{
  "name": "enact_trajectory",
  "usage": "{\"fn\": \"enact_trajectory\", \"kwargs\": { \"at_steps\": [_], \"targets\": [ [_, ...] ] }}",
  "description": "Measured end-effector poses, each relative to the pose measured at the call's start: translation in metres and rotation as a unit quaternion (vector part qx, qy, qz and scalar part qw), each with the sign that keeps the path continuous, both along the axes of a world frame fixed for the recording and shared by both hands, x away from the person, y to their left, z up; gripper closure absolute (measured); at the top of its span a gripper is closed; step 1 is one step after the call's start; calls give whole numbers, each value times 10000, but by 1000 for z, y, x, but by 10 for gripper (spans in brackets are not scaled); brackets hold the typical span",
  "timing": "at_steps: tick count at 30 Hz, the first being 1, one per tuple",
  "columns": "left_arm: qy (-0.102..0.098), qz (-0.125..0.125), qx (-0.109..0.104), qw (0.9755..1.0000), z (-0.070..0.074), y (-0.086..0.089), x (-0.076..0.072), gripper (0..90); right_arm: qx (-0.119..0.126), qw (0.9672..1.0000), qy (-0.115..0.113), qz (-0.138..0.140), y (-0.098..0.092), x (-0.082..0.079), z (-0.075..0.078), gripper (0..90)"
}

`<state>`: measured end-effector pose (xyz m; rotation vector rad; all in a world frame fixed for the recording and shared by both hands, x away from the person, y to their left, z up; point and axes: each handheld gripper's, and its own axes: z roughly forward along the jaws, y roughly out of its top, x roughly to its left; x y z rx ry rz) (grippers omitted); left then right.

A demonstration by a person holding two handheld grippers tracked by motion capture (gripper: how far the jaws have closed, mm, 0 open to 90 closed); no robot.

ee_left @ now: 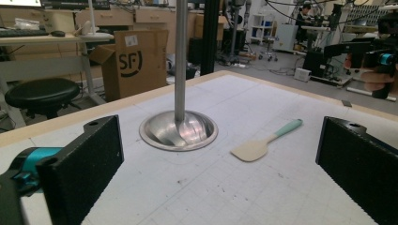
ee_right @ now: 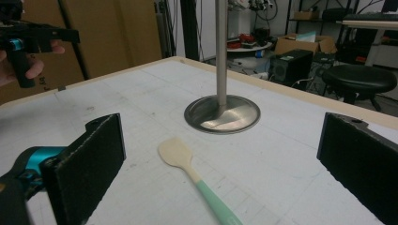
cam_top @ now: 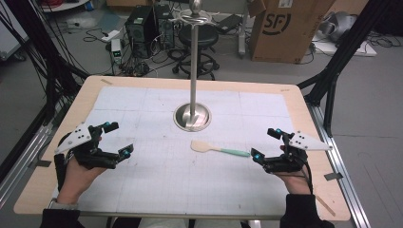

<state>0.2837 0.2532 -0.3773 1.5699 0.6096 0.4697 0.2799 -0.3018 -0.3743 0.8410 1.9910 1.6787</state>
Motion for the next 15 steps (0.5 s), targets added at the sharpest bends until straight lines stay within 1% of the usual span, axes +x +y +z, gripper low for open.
{"fn": "enact_trajectory", "kwargs": {
  "at_steps": [4,6,7,10,15],
  "targets": [
    [-10,53,-45,10000,-1,1,0,17,-100,9999,67,33,3,2,-4,5],
    [-3,78,-9,10000,-2,2,0,16,-147,9998,101,39,5,3,-6,5],
    [19,84,-25,10000,-3,2,1,16,-158,9998,129,42,7,4,-7,5],
    [49,111,16,9999,-5,2,1,17,-283,9994,186,90,11,6,-10,5],
    [62,95,25,9999,-6,1,2,17,-294,9991,253,178,16,7,-13,11]
  ]
}}
